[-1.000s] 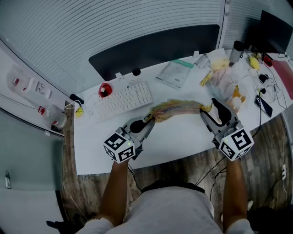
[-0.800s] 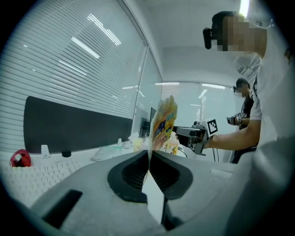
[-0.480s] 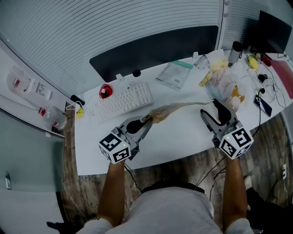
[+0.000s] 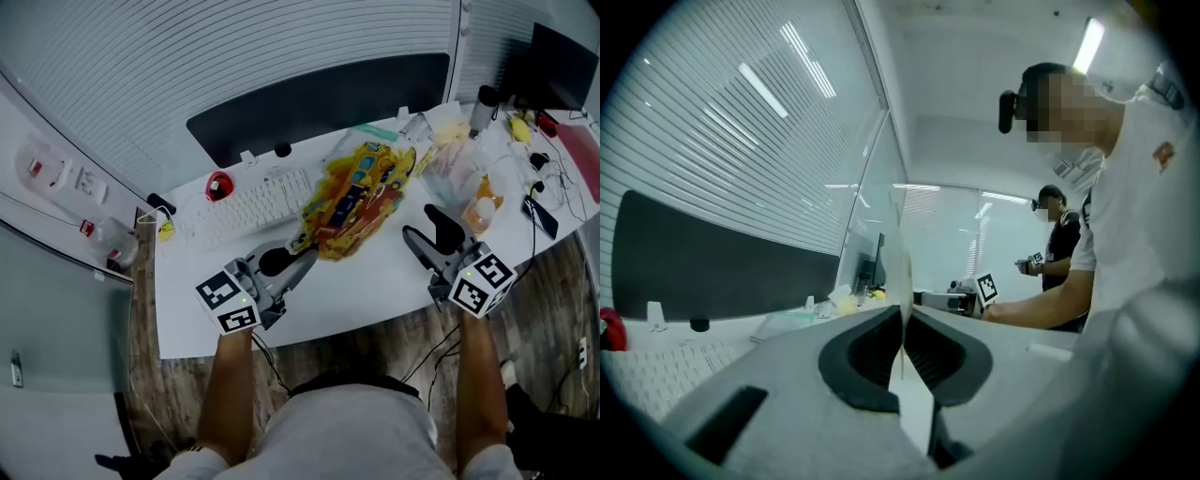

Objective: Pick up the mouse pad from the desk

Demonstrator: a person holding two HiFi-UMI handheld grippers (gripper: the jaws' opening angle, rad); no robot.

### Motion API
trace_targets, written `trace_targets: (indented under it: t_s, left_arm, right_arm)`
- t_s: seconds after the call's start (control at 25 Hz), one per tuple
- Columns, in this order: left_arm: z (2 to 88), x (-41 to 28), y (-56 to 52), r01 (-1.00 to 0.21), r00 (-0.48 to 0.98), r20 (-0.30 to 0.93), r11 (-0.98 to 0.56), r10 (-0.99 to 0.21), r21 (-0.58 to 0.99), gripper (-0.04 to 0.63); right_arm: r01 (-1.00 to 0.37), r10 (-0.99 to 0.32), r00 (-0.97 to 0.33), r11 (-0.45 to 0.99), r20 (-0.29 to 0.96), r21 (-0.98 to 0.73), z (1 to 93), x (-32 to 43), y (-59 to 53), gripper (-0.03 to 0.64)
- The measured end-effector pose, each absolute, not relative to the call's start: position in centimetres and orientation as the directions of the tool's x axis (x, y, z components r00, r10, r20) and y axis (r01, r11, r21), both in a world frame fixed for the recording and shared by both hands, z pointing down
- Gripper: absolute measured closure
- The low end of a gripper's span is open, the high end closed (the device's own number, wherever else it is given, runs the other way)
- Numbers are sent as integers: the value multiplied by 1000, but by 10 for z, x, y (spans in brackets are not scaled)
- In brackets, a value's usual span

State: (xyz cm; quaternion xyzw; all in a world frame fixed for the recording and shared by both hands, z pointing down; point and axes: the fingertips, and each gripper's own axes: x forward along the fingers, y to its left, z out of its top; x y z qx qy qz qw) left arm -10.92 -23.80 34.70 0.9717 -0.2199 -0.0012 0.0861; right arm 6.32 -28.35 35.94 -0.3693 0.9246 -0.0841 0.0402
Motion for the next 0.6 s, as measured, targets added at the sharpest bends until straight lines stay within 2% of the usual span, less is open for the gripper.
trace_targets:
  t_s: [0.6]
  left_arm:
    - [327, -112, -223, -329, 944, 23, -937, -328, 118, 574]
  right_arm:
    - [-547, -612, -788, 743, -62, -384, 370, 46, -294, 361]
